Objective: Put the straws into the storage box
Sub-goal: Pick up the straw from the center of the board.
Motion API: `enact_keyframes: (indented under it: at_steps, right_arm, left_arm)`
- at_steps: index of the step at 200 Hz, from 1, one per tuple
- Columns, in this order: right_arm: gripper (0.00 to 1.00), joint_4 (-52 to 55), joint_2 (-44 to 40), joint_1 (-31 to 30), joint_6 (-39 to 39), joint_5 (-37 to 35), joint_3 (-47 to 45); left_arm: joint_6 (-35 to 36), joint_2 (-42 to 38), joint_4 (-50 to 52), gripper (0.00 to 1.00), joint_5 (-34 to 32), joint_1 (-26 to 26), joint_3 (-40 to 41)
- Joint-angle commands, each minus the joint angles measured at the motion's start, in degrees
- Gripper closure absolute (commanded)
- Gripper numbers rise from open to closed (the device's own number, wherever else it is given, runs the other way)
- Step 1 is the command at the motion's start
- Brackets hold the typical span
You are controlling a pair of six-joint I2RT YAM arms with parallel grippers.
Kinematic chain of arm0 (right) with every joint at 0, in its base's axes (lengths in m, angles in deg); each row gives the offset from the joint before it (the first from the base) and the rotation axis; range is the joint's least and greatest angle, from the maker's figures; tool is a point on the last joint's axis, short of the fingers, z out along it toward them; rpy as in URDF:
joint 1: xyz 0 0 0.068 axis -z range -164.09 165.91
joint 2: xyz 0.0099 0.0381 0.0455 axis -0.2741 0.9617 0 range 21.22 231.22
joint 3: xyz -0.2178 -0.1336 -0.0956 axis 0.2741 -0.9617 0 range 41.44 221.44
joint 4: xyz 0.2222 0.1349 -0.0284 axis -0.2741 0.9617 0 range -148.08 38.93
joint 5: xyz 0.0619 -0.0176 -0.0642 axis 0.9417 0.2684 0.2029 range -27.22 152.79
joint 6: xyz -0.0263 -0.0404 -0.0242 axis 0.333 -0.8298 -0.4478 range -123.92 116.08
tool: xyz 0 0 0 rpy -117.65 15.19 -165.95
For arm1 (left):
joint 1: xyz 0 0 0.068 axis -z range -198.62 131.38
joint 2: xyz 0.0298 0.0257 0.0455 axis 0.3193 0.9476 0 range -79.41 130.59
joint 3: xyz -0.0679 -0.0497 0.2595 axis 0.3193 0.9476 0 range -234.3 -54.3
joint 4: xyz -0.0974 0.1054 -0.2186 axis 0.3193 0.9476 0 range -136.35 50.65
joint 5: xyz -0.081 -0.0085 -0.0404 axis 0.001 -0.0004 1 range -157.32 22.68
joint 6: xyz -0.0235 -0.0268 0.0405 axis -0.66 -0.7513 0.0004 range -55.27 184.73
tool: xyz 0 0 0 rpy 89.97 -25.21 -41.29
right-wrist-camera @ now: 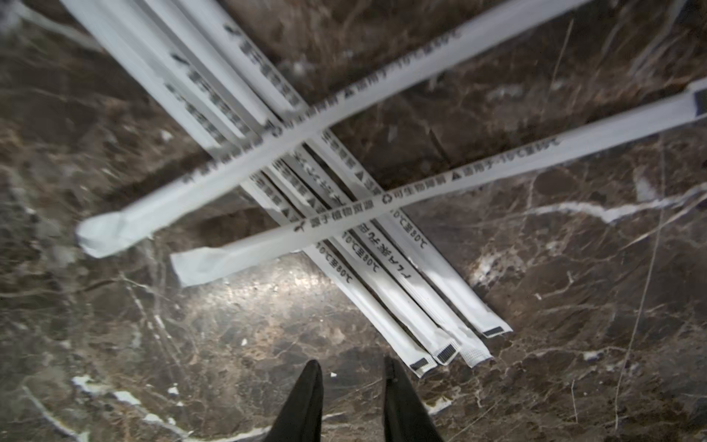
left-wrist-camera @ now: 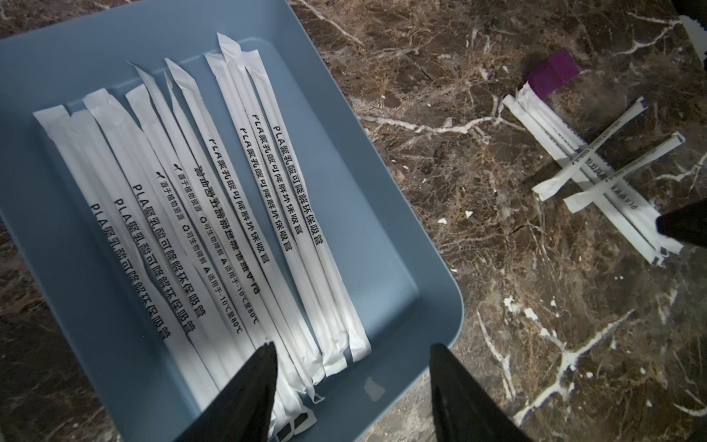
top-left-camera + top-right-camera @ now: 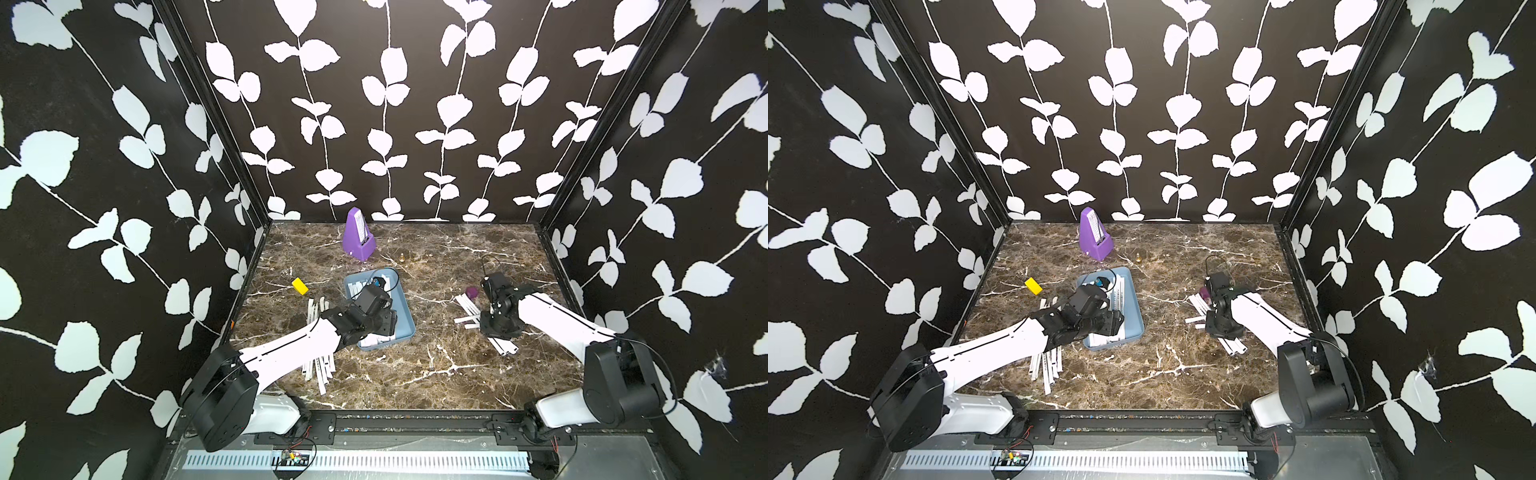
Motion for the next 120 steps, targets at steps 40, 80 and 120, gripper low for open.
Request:
enact_keyframes:
  at_steps: [40,80,120]
  right_arm:
    - [0.65,-4.4,6.9,-0.6,-4.3,-2.6,1.1]
    - [0.67,-5.2,10.6,-0.6,-6.6,-2.7,2.6]
    - [0.8,-4.1,12.4,-7.5,-5.3,-1.0,3.1]
  left_arm:
    - [-1.0,0.7,-1.0,0.35,1.2,0.2,-1.5]
    - [-1.6,1.4,-1.6,0.35,1.6,0.1,-1.0]
    - [-0.8,1.2,-0.6,0.35,0.6,0.2,-1.4]
